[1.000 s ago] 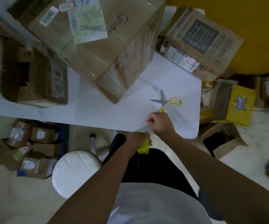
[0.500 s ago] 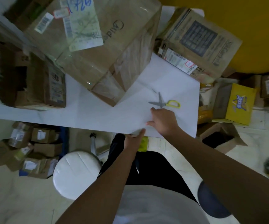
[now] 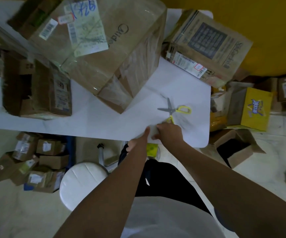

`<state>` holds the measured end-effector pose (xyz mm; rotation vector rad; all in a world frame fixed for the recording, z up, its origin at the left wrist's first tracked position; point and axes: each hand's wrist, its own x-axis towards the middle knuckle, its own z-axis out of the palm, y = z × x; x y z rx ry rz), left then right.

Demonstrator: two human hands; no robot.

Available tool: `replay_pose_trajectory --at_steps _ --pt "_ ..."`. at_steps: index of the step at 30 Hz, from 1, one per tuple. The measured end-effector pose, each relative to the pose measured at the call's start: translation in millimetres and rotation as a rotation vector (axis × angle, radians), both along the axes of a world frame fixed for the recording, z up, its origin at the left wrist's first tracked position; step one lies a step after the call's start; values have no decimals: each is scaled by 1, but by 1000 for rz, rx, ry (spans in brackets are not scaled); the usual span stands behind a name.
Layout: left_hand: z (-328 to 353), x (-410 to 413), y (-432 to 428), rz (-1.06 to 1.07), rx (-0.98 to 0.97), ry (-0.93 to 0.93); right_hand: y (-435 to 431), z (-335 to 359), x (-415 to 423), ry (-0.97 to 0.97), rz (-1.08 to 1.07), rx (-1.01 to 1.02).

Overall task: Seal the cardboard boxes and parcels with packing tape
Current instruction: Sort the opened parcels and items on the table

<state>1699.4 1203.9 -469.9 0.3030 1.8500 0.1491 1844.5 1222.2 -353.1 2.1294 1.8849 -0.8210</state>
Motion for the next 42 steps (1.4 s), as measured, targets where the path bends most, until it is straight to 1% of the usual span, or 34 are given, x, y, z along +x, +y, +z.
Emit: replay_pose_trajectory --at_steps 3,5,6,9,11,13,14,16,17,18,19,21,22,24,27,28,30,33,34,35,36,37,38,40,42 --pt "23 -5 12 -59 2 -43 2 6 -3 26 -135 -18" --pt "63 -10 26 -122 14 -37 3 17 -5 45 -152 -31" --pt "99 -11 34 -150 13 -46 5 24 -5 56 -139 -23" --pt "180 -20 61 -141 22 -103 12 52 -8 90 -121 65" --pt "210 -32 77 -94 87 -56 22 76 -8 173 -199 189" --pt "241 -48 95 55 226 -26 36 104 -8 334 -348 360" --pt "257 -57 104 132 302 24 46 119 -10 399 -436 438" --pt "284 -77 117 234 491 258 66 152 -15 434 -555 595" --pt "296 -85 124 258 635 388 77 167 -17 413 -552 670" --pt "308 -93 130 245 812 487 89 181 -21 381 -502 742" --pt "319 -99 138 179 982 565 102 196 -26 345 -422 806" --pt "334 -106 156 -76 1232 662 124 220 -42 238 -245 894" --pt "338 -107 167 -213 1291 682 134 227 -51 172 -170 921" --pt "340 -102 189 -468 1300 711 152 228 -67 92 -55 890" --pt "328 -87 210 -952 1234 824 174 219 -76 65 49 656" --pt "321 -85 213 -1047 1220 828 180 219 -75 34 65 548" --pt "312 -88 217 -1091 1233 796 194 219 -69 -26 61 423" --pt "307 -92 217 -1043 1269 769 221 222 -58 -118 8 346" --pt "306 -90 214 -983 1236 779 229 224 -53 -151 -15 329" --pt "306 -86 210 -866 1155 787 237 226 -48 -176 -27 313" --pt "305 -80 208 -701 1036 777 244 226 -44 -196 -24 300" --pt "307 -74 207 -521 909 729 250 228 -41 -201 -21 292" --pt "312 -69 208 -386 822 654 254 229 -39 -195 -27 297" --pt "316 -65 215 -258 764 520 260 232 -36 -178 -54 324" --pt "320 -67 221 -206 782 446 264 236 -34 -173 -75 324"
